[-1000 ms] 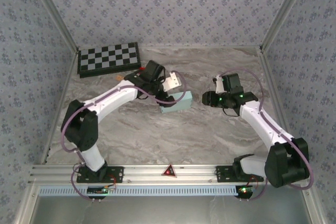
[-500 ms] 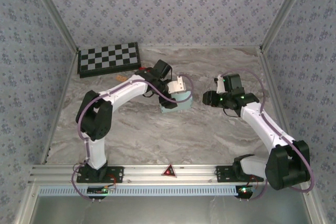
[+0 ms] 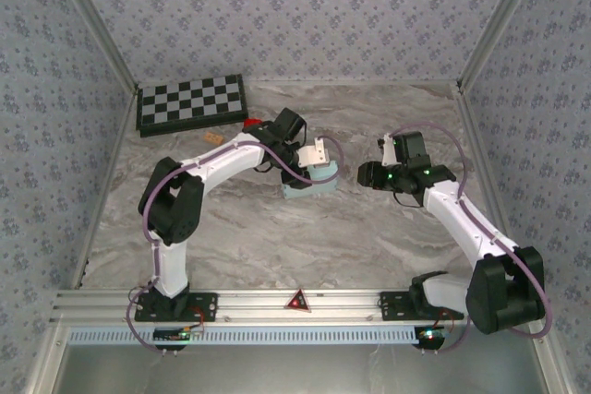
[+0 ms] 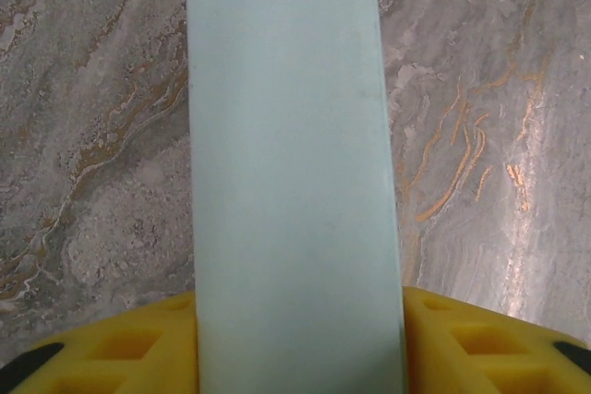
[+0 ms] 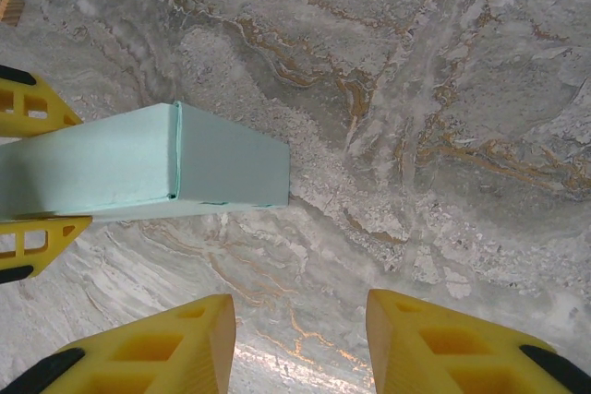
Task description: Fold the paper box
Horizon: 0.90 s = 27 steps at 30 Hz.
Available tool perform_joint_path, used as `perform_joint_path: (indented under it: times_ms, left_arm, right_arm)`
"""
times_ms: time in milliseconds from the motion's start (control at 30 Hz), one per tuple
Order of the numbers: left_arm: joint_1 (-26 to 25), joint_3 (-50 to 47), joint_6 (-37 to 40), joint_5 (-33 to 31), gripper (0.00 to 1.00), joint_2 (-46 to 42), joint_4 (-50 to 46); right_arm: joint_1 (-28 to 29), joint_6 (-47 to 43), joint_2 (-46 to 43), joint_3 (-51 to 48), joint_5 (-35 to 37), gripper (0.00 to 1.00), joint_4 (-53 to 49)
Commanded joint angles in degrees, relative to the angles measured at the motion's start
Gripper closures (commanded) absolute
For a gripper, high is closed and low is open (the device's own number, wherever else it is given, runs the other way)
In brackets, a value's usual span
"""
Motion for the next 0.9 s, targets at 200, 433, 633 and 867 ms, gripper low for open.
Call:
perform_joint_path:
  times_ms: [200,433,633,867]
  left_arm:
    - [-0.9,-0.8,1.6,-3.2,0.57,-2.1,2.5]
    - [-2.6,-5.9,3.9,-13.1,0.58,-6.3,10.9]
    - [-4.6,-12.7,6.7,-24.3,0.58,-7.8,23.0]
    - [-7.4,-19.8,9.9,-35.0,0.57,-6.1,36.6]
  right_arm:
    - [-0.7,-0.2,-0.8,-1.0,-0.1,0.57,-1.2]
    - [-0.9,-0.2,-1.0,-0.9,0.1,0.57,-1.5]
    - [-1.1,-0.2,-1.0,-1.2,0.1,0.57,-1.4]
    - [-1.4,0.1,-1.0,-1.6,0.0,0.57,-1.2]
